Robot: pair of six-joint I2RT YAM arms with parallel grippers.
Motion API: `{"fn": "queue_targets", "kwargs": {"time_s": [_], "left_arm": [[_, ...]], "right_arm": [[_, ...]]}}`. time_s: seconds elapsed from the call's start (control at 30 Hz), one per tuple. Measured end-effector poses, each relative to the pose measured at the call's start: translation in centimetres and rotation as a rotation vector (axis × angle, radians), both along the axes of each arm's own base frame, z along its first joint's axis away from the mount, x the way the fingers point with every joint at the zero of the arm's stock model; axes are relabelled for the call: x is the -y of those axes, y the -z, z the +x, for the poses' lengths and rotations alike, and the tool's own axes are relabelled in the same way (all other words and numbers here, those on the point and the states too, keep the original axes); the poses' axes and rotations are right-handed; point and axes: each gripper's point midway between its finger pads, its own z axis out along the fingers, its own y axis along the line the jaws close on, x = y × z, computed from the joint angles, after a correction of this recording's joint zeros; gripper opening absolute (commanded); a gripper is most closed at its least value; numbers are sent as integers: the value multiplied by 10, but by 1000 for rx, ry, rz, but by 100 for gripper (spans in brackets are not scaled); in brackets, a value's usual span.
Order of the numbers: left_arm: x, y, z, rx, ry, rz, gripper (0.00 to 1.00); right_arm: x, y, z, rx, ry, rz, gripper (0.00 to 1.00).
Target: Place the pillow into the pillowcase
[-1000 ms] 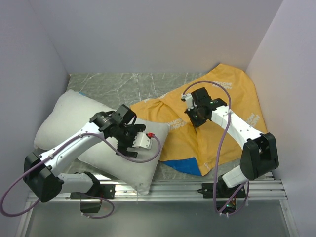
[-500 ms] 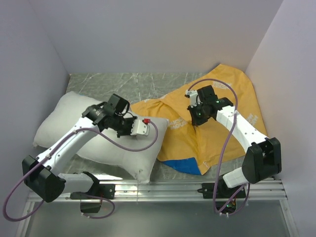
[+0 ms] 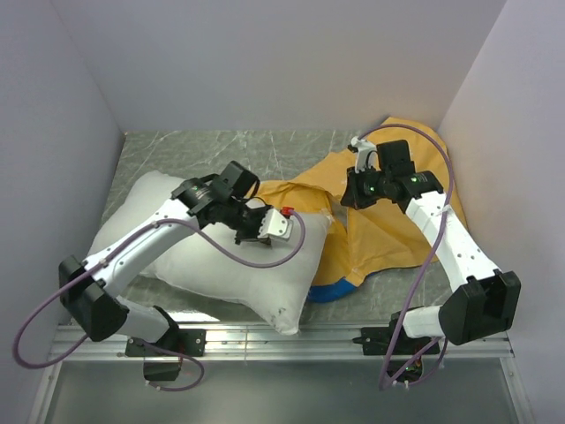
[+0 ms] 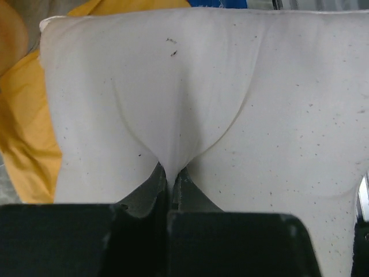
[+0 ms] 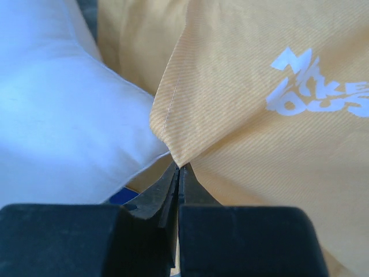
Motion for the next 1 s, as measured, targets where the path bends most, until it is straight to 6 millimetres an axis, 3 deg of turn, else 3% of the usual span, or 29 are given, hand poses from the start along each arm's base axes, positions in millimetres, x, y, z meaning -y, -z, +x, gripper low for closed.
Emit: {"fn": "queue_targets", "kwargs": {"time_s": [0.17,0.5,0.73,1.0], "left_arm": [[29,14,16,-56,-38,-15,0],[88,-20,79,-30,-214,-232,0],[102,5,170,81,-596,-276,0],[106,34,212,35,-911,-298,0]], "right_arm": [[-6,-8,-3,-3,-25,59,0],[-10,-23,-29,52,-99,102,0],[-4,-14,-32,57,-94,71,0],[2,-4,-14,64,-55,40,0]]}}
